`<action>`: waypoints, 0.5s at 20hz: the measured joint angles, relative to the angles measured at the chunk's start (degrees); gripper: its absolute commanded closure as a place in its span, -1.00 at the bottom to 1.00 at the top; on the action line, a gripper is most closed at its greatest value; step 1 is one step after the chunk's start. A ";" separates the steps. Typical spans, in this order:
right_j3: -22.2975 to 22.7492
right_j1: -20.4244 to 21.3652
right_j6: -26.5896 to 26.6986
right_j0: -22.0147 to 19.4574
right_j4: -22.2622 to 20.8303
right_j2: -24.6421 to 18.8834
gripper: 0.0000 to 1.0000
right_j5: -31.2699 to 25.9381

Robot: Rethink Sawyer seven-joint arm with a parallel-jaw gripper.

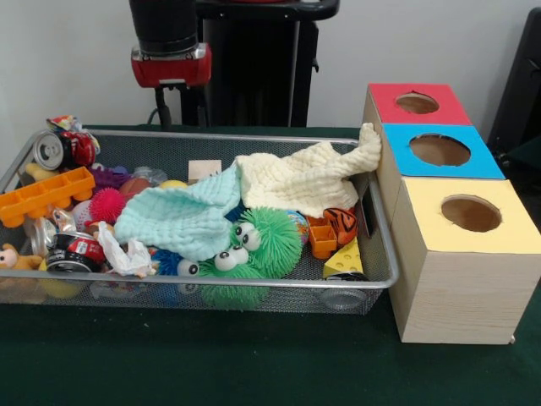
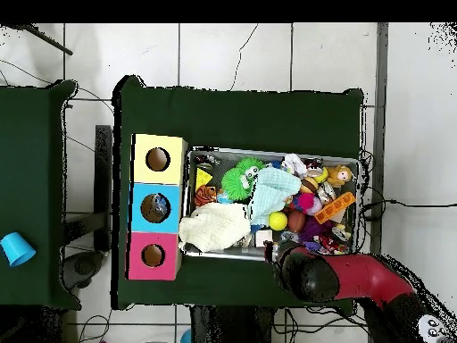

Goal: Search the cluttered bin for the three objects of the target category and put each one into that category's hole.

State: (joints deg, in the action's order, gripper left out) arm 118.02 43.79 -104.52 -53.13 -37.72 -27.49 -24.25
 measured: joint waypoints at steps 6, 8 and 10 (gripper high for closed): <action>-0.77 -1.46 0.00 1.99 -3.49 1.69 -1.00 0.01; -1.09 -2.00 0.00 2.01 -4.04 1.95 -1.00 0.01; -1.42 -2.50 0.00 1.69 -4.16 2.02 -1.00 0.01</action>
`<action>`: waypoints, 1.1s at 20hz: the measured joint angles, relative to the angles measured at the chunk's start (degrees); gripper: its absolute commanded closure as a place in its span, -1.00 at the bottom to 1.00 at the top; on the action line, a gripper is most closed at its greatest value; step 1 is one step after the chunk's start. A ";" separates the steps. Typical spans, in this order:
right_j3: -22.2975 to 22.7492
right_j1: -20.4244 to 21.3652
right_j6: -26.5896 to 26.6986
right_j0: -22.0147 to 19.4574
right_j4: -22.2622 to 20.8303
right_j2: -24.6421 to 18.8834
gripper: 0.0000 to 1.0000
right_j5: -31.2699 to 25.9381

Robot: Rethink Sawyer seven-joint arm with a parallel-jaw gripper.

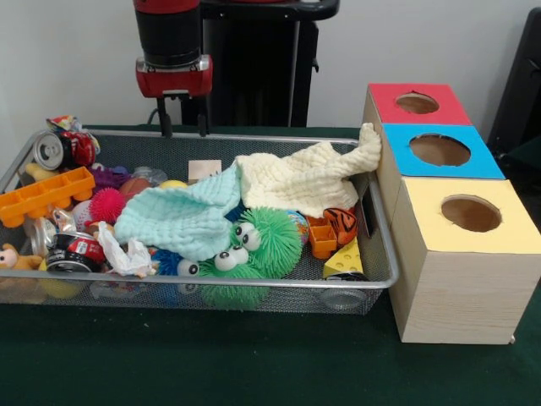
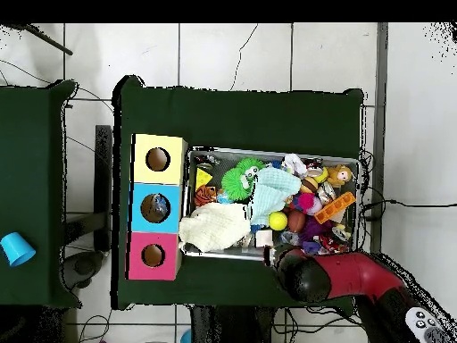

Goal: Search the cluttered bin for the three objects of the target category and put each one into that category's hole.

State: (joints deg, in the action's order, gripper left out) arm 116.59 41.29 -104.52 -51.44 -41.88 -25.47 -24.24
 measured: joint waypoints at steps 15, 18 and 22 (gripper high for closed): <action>-0.23 0.15 0.00 -7.39 0.03 -0.75 -1.00 0.00; -0.39 0.15 0.00 -7.41 0.03 -0.77 -1.00 0.00; -0.84 0.04 0.00 -6.90 0.02 -0.76 -1.00 0.00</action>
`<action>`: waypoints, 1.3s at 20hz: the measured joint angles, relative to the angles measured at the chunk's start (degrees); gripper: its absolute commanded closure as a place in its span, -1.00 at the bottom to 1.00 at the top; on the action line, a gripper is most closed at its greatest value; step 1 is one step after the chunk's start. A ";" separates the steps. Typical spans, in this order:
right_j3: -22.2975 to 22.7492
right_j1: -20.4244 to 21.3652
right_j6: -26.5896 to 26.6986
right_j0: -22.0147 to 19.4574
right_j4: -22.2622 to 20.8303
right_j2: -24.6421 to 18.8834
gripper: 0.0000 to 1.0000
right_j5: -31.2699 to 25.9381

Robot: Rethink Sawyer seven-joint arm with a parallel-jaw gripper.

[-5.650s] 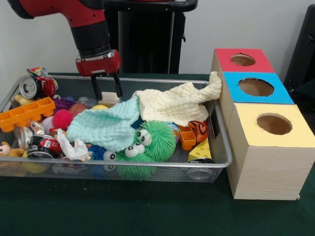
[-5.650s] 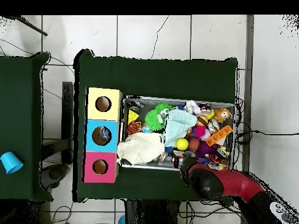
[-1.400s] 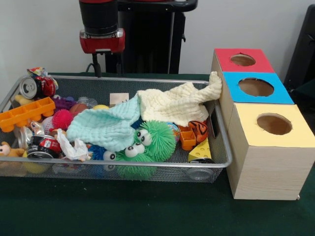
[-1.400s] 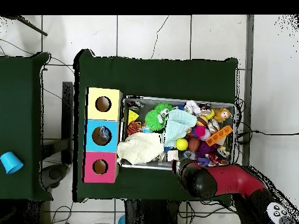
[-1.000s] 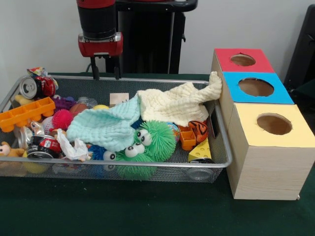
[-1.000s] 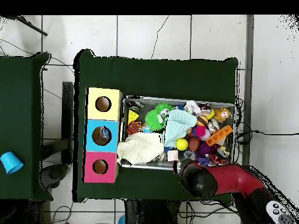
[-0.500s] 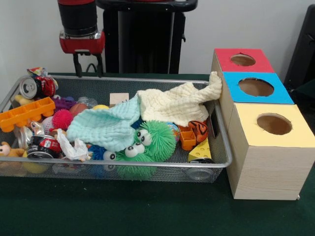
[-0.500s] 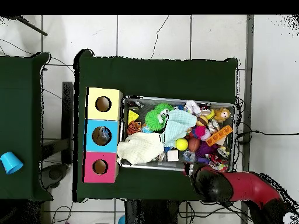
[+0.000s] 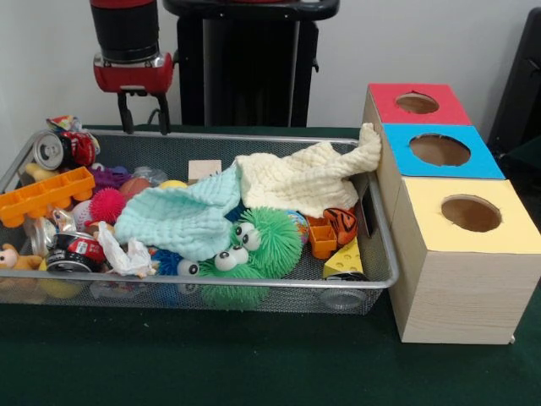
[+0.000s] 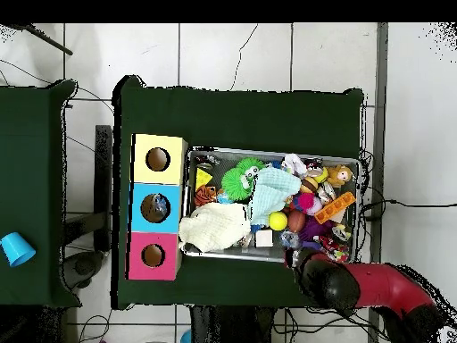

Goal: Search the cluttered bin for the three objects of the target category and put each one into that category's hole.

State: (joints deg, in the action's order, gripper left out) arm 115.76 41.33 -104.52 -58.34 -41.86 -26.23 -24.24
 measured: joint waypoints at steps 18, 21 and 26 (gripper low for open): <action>-3.06 -7.11 0.00 2.12 -4.06 0.00 -1.00 0.41; -3.24 -8.16 0.00 1.34 -4.06 -0.01 -1.00 0.52; -3.29 -8.94 0.00 -0.33 -4.06 -0.23 -1.00 0.52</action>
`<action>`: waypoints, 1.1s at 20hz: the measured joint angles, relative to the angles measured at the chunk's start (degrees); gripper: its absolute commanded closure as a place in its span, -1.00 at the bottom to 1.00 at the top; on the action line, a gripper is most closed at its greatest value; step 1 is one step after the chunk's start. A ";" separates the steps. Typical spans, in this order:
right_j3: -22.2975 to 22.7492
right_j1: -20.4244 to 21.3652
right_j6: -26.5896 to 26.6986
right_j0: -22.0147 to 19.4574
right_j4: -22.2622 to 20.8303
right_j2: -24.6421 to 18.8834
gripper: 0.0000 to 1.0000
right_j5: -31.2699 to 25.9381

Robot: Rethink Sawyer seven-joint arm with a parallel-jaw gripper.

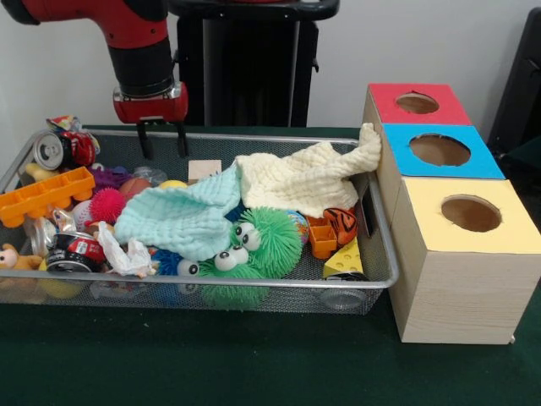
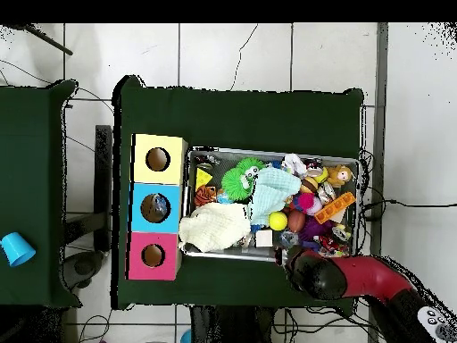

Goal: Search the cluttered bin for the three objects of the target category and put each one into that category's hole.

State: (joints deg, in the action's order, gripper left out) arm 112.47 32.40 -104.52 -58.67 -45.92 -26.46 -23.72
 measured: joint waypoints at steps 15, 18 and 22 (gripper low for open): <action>-1.08 -0.48 0.00 0.24 -1.52 0.94 -1.00 0.01; -1.99 -0.47 0.00 4.15 -3.75 3.21 -1.00 0.24; -3.15 -0.46 0.00 9.19 -5.63 6.39 -1.00 0.90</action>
State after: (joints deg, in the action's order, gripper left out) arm 109.32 31.94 -104.52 -49.48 -51.55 -20.07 -22.82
